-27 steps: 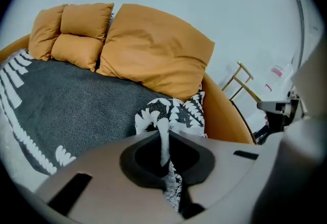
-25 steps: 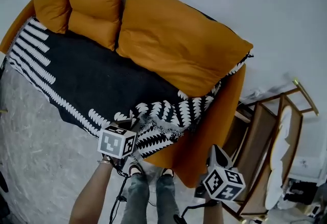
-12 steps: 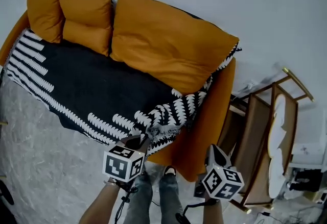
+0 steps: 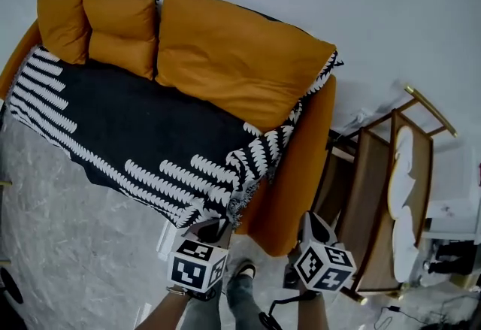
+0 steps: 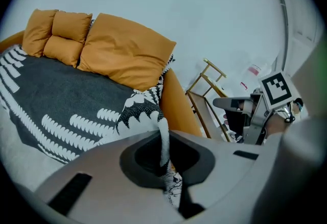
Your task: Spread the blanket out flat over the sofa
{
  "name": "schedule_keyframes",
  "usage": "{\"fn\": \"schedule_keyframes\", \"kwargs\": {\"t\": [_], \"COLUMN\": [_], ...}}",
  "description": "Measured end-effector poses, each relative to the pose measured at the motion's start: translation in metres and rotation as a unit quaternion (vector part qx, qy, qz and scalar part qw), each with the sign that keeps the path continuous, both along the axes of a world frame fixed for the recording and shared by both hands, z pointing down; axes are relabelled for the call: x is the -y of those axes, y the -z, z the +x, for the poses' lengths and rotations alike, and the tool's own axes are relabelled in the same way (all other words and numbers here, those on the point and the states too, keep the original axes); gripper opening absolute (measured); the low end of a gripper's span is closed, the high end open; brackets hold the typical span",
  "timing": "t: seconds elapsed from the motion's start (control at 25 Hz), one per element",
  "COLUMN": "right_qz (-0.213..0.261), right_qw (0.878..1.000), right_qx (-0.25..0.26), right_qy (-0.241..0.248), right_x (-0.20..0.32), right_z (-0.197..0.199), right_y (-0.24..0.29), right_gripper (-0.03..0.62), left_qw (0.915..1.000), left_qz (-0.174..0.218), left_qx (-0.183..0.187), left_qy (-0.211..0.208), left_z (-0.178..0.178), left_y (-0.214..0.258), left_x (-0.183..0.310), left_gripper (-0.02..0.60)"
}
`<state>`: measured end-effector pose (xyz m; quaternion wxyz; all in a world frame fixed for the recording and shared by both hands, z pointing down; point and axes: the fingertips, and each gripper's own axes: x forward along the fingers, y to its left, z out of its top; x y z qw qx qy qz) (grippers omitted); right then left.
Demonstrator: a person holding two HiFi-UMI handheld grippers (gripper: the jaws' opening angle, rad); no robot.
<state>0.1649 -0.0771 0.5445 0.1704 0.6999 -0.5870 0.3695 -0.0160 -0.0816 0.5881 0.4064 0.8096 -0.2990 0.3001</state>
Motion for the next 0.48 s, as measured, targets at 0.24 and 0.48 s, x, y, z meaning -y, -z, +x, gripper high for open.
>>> {"fn": "schedule_keyframes", "kwargs": {"t": [0.24, 0.48], "right_qz": [0.001, 0.001], "right_qw": [1.000, 1.000], "right_qx": [0.002, 0.000], "right_qy": [0.011, 0.024], "right_x": [-0.022, -0.047], "right_z": [0.011, 0.023], "right_y": [-0.003, -0.002], "right_gripper": [0.005, 0.005], "left_qw": [0.9998, 0.9994], "left_qz": [-0.009, -0.006], "left_qx": [-0.009, 0.007], "left_qy": [0.014, 0.034], "left_z": [0.022, 0.032], "left_y": [-0.001, -0.007], "left_x": [-0.035, -0.066], "left_gripper": [0.012, 0.012]}}
